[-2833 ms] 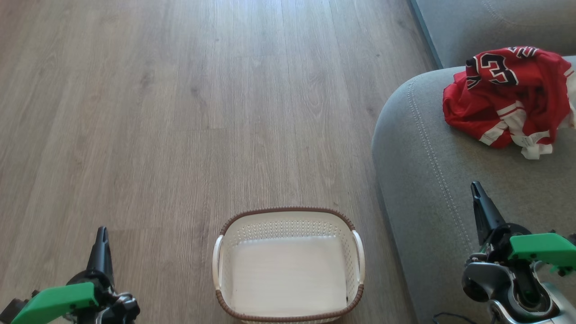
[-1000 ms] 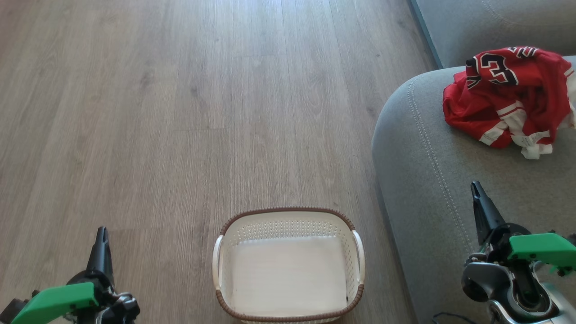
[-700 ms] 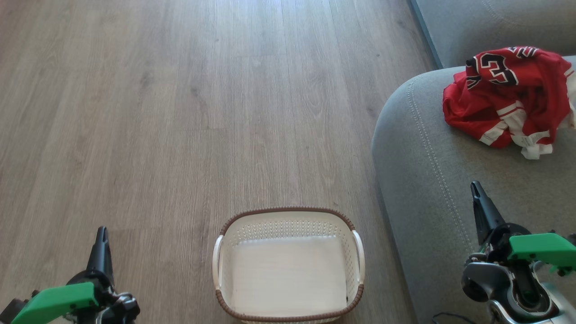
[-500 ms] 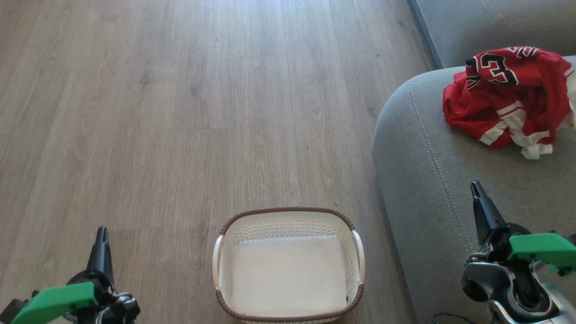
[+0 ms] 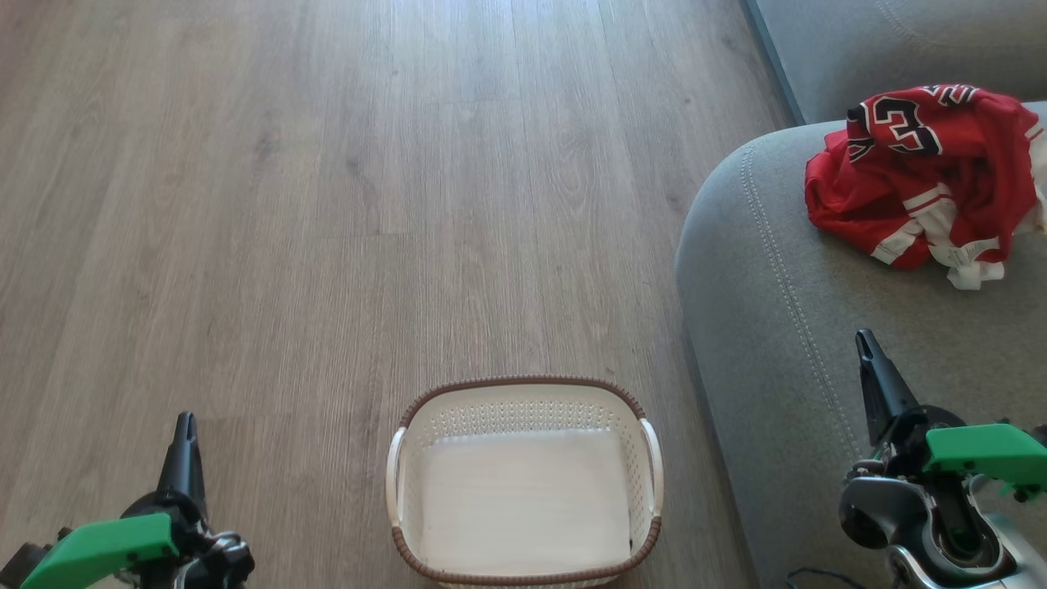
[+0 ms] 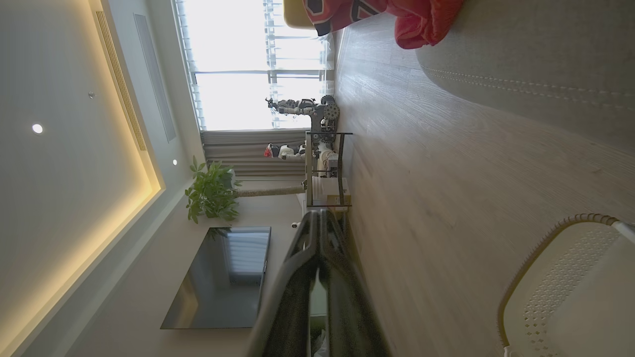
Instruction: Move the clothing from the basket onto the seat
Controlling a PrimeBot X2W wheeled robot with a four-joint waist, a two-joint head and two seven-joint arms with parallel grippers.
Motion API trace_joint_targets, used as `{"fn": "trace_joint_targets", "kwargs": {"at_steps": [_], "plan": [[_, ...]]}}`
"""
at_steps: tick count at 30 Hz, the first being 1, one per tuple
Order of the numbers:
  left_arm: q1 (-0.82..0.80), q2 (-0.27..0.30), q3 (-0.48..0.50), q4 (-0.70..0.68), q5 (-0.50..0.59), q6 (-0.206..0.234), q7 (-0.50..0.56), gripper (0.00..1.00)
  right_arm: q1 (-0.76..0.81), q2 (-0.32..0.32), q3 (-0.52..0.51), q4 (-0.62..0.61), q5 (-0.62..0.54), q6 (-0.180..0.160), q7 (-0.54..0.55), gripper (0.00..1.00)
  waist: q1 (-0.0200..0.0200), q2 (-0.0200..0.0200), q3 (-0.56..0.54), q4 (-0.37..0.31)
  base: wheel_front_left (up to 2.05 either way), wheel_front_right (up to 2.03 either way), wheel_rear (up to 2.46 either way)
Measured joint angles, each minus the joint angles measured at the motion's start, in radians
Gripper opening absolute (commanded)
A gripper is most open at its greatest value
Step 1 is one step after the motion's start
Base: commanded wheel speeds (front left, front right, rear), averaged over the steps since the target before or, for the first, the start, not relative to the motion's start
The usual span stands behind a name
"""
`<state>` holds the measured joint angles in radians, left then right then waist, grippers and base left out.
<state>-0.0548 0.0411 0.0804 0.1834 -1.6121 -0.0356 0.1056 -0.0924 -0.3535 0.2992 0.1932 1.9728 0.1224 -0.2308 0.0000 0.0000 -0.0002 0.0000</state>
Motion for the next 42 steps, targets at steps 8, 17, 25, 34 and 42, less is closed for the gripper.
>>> {"fn": "trace_joint_targets", "kwargs": {"at_steps": [8,17,25,34,42], "plan": [[0.000,0.000,0.000,0.000,0.000,0.000,0.000,0.00,0.000,-0.001,0.000,0.000,0.000,0.000,0.000,0.00,0.0000,0.0000,0.000,0.000,0.00,0.00,0.00],[0.000,0.000,0.000,0.000,0.000,0.000,0.000,0.00,0.000,-0.001,0.000,0.000,0.000,0.000,0.000,0.00,0.0000,0.0000,0.000,0.000,0.00,0.00,0.00],[0.000,0.000,0.000,0.000,0.000,0.000,0.000,0.00,0.000,-0.001,0.001,0.000,0.000,0.000,0.000,0.00,0.0000,0.0000,0.000,0.000,0.00,0.00,0.00],[0.000,0.000,0.000,0.000,0.000,0.000,0.000,0.00,0.000,-0.004,0.001,0.000,0.000,0.000,-0.001,0.00,0.0000,0.0000,0.000,0.000,0.00,0.00,0.00],[0.000,0.000,0.000,0.000,0.000,0.000,0.000,0.00,0.000,-0.004,0.001,-0.001,0.000,0.000,-0.001,0.00,0.0000,0.0000,0.000,0.000,0.00,0.00,0.00]]}}
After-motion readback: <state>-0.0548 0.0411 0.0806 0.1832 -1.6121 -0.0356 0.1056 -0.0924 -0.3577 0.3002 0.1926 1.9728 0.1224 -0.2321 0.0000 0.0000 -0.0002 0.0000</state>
